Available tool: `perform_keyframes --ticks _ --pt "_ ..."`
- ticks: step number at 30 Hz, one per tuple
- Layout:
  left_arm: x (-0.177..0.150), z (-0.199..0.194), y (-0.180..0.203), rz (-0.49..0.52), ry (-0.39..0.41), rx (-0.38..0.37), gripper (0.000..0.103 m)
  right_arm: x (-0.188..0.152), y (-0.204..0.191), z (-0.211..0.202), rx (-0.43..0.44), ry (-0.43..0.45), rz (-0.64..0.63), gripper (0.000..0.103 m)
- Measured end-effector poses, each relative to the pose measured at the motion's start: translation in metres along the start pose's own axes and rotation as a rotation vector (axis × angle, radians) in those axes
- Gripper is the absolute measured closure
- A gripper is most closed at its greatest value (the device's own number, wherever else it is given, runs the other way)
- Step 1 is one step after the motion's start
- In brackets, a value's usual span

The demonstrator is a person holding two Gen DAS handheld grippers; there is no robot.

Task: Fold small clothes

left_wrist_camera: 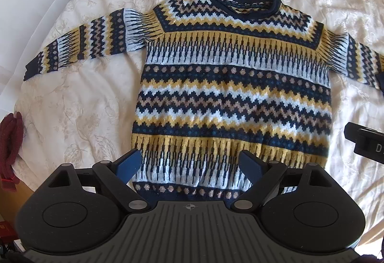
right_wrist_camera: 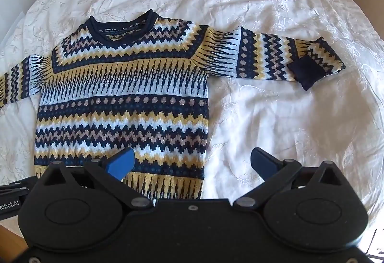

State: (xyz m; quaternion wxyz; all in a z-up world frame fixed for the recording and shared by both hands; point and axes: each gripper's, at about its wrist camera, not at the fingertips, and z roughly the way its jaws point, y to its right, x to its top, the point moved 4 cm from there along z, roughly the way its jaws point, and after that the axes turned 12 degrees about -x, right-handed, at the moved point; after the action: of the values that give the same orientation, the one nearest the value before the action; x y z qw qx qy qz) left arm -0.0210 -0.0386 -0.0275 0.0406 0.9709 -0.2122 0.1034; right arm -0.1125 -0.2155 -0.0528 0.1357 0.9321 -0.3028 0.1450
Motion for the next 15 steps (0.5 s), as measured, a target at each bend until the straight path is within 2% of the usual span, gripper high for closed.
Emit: perform_keyframes --ticks 8,15 --pt "0.007 0.002 -0.009 0.0 0.0 -0.016 0.014 0.011 0.0 0.003 -0.002 -0.016 -0.023 0.001" --pt "0.02 0.01 -0.027 0.038 -0.007 -0.052 0.014 0.018 -0.017 0.001 -0.033 -0.023 0.0 0.001"
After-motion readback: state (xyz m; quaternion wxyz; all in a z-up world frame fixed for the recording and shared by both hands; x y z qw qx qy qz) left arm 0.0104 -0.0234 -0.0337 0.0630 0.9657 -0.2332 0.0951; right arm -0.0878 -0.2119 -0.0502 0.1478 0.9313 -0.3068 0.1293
